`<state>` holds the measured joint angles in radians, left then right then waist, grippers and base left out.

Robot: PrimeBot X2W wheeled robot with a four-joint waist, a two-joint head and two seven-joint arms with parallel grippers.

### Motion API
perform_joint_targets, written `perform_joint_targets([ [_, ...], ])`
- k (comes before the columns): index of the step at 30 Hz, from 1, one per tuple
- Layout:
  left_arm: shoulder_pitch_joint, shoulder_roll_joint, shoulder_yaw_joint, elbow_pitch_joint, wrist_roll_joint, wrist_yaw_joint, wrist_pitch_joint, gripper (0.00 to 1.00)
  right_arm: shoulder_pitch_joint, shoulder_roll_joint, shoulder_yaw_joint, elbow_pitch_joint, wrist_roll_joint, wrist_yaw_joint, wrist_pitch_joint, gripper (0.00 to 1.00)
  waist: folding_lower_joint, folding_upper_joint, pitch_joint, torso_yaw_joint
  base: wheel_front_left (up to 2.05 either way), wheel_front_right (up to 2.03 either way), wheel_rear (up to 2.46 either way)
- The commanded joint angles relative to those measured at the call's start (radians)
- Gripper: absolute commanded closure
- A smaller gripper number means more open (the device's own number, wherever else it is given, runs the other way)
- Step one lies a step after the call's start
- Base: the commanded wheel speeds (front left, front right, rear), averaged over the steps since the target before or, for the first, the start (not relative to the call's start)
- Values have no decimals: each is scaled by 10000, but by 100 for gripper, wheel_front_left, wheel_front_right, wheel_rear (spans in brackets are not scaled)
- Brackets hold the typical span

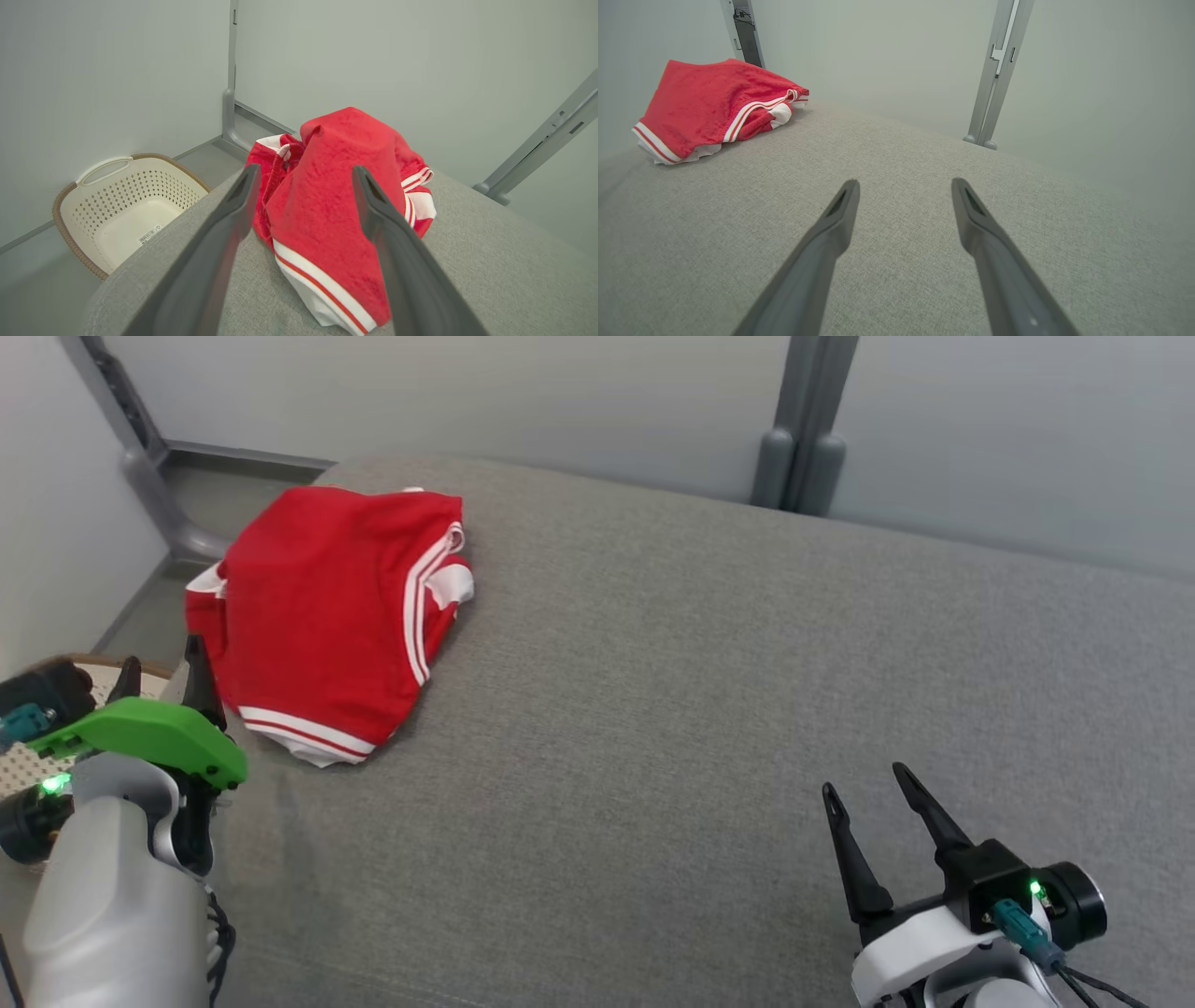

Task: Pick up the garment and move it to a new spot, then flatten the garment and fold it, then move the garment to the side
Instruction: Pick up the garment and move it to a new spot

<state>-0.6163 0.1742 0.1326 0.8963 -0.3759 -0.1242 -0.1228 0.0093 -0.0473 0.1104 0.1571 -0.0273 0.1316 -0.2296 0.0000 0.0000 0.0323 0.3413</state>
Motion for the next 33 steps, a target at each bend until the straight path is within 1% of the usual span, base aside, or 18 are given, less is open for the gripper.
perform_joint_targets([
  [1,-381,174,0,166,-94,-49,80,0,-222,-59,0,-215,-129,-17,70,0,0,0,1719,-1585,0,0,0],
  [3,-667,318,-13,429,-211,-63,183,0,-210,-53,26,-468,-199,-17,147,0,0,0,1943,-1714,0,0,0],
  [9,-1433,747,-46,1213,-481,-55,958,0,-62,-49,80,-1015,-370,-17,377,0,0,0,2384,-2021,0,0,0],
  [12,-1659,1009,-15,1476,-466,201,1179,0,-53,-47,150,-1226,-401,-17,476,0,0,0,2550,-2254,0,0,0],
  [15,-1773,1133,72,1702,-519,446,1266,0,10,-49,170,-1381,-447,-17,534,0,0,0,2667,-2463,0,0,0],
  [18,-1812,1327,131,1953,-468,883,1206,0,43,-47,122,-1510,-485,-17,590,0,0,0,2745,-2653,0,0,0],
  [19,-1821,1336,148,2009,-472,995,1192,25,55,-47,99,-1532,-486,-17,608,0,0,0,2752,-2686,0,0,0],
  [21,-1835,1375,82,2124,-396,1172,1133,100,87,-47,61,-1578,-507,-17,632,0,0,0,2758,-2734,0,0,0],
  [26,-1838,1465,-102,2321,-264,1251,1126,100,104,-46,8,-1543,-380,-17,606,0,0,0,2628,-2699,0,0,0],
  [30,-1945,1614,-276,2224,-128,1136,878,100,98,-47,113,-1334,-154,-17,503,0,0,0,2251,-2550,0,0,0],
  [33,-2019,1842,-434,2088,-39,1011,794,100,91,-49,122,-1144,29,-17,407,0,0,0,1827,-2444,0,0,0],
])
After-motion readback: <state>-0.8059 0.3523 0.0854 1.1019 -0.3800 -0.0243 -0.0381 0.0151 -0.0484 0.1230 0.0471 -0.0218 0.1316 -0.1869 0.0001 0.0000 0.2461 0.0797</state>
